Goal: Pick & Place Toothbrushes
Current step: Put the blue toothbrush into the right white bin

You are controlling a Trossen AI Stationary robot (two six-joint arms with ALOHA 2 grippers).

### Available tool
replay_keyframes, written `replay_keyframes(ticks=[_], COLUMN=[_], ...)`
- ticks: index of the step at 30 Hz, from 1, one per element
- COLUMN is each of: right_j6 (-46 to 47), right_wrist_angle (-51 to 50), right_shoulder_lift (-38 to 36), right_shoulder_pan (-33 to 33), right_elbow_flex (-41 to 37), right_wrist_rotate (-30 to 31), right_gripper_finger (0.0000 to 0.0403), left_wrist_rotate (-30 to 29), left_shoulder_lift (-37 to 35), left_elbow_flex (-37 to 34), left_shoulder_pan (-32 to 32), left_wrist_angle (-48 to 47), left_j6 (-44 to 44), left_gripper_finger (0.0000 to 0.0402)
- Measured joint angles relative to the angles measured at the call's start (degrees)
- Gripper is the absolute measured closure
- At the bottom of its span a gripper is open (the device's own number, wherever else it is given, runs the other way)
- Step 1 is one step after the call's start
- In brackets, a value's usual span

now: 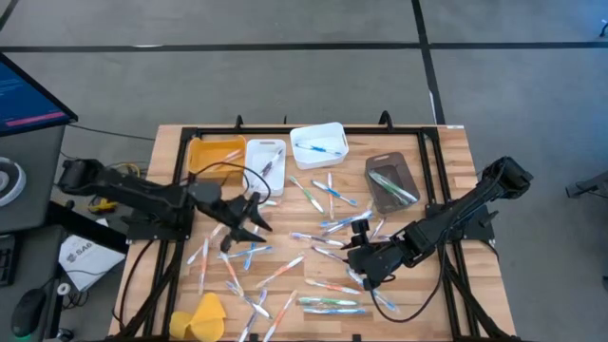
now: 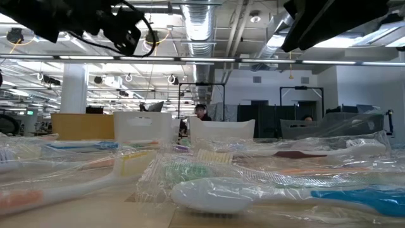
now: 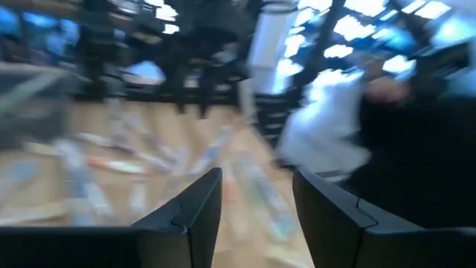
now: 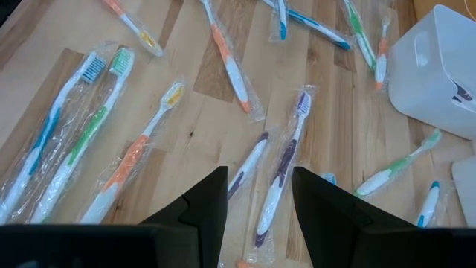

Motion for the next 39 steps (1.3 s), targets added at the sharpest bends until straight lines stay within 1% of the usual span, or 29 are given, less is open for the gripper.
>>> replay_keyframes(ticks=[3,5,7,9,14,16,19,23,27,34,39], right_j6=[0.0,0.0,0.0,0.0,0.02,0.02,0.04,1.02,1.09,1.11,1.11], right_wrist_angle=[0.0,0.0,0.0,-0.02,0.0,0.0,0.0,-0.02,-0.34,-0.96,-0.94], right_shoulder_lift=[0.0,0.0,0.0,0.0,0.0,0.0,0.0,0.0,0.0,0.0,0.0], right_shoulder_pan=[0.0,0.0,0.0,0.0,0.0,0.0,0.0,0.0,0.0,0.0,0.0], right_elbow_flex=[-0.01,0.0,0.0,0.0,0.0,0.0,0.0,0.0,0.0,-0.02,-0.02], right_wrist_rotate=[0.0,0.0,0.0,-0.02,-0.02,-0.02,-0.02,-0.05,-0.05,-0.04,-0.04], right_gripper_finger=[0.0258,0.0258,0.0258,0.0258,0.0258,0.0258,0.0258,0.0258,0.0258,0.0258,0.0258], left_wrist_rotate=[-8.52,-14.34,-18.87,-22.07,-31.02,-32.25,-32.28,-32.34,-32.43,-32.52,-33.19], left_shoulder_lift=[1.63,2.57,3.49,4.43,8.33,10.48,14.22,19.13,23.19,25.61,26.23], left_elbow_flex=[0.22,0.8,1.61,3.2,8.35,9.8,11.41,11.67,11.67,11.67,11.62], left_shoulder_pan=[-3.04,-5.11,-7.07,-8.99,-13.36,-14.58,-16.22,-18.64,-20.46,-20.65,-20.65], left_wrist_angle=[-0.21,-0.42,-1.38,-4.84,-16.62,-19.41,-20.5,-21.55,-23.52,-23.37,-25.55], left_j6=[7.05,9.96,12.21,13.81,13.95,13.91,12.39,7.84,6.54,5.02,4.43], left_gripper_finger=[0.0243,0.0243,0.0243,0.0243,0.0243,0.0243,0.0243,0.0243,0.0243,0.0243,0.0243])
